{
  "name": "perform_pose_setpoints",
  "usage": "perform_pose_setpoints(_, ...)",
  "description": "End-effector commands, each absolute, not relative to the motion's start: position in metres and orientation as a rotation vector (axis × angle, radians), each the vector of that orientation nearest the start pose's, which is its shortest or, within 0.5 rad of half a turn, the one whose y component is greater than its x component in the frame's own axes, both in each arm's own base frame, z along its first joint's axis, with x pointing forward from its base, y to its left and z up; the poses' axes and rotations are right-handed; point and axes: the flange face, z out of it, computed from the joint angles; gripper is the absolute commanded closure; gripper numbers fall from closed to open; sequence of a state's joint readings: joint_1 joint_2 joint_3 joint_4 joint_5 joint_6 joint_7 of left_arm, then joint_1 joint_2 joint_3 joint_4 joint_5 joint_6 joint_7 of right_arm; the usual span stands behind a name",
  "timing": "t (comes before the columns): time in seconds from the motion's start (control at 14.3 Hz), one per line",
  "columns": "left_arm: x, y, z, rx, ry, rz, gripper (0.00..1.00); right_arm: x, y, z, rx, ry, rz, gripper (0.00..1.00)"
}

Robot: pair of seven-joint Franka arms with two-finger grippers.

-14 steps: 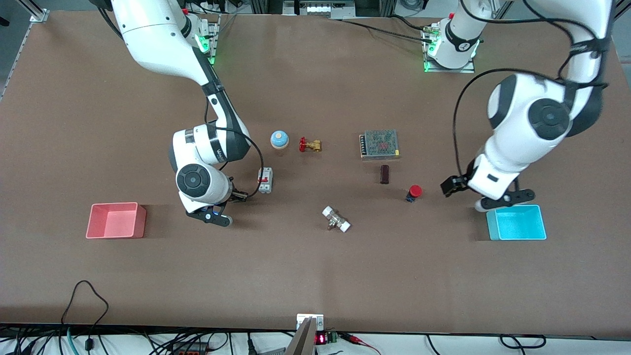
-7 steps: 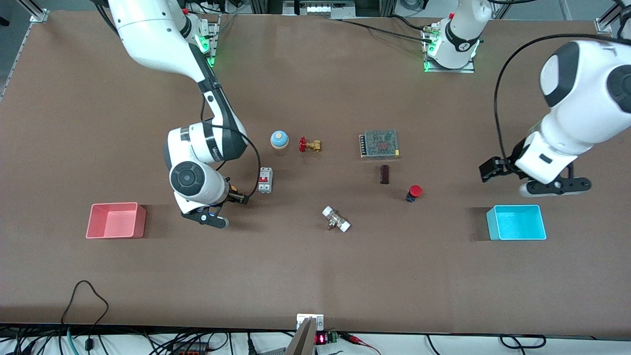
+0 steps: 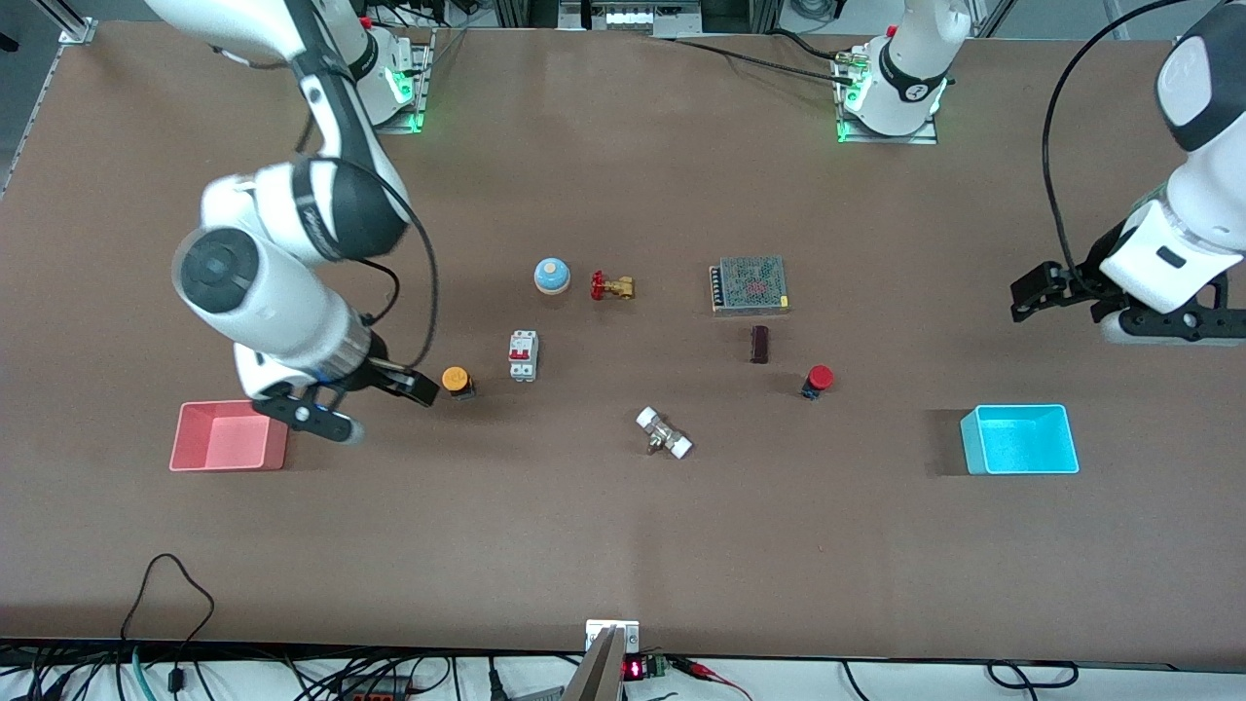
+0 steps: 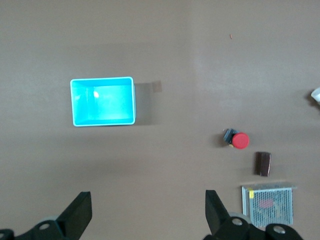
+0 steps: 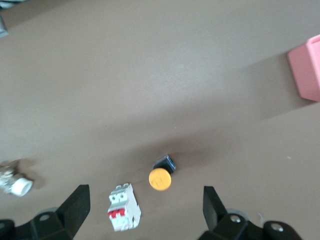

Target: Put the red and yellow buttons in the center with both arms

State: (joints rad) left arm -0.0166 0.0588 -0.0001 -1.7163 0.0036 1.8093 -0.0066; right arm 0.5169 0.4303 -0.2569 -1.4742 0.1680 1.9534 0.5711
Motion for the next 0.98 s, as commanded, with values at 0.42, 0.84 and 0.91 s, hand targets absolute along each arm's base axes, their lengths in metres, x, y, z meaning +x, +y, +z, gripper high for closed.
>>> perform_pose_setpoints(0.42,0.56,0.005,0.613,-3.124,0.1,-0.059,0.0,0.647,0.133,0.525,-3.09,0.468,-0.015,0.0)
perform_pose_setpoints(0.84,0.538,0.007,0.634,-3.124,0.092,-0.114,0.0,0.632,0.011,0.564,-3.07,0.25,0.045,0.0)
perform_pose_setpoints(0.91,0.538,0.008,0.634,-3.124,0.089,-0.114,0.0,0.628,-0.007,0.567,-3.075,0.222,0.055,0.0)
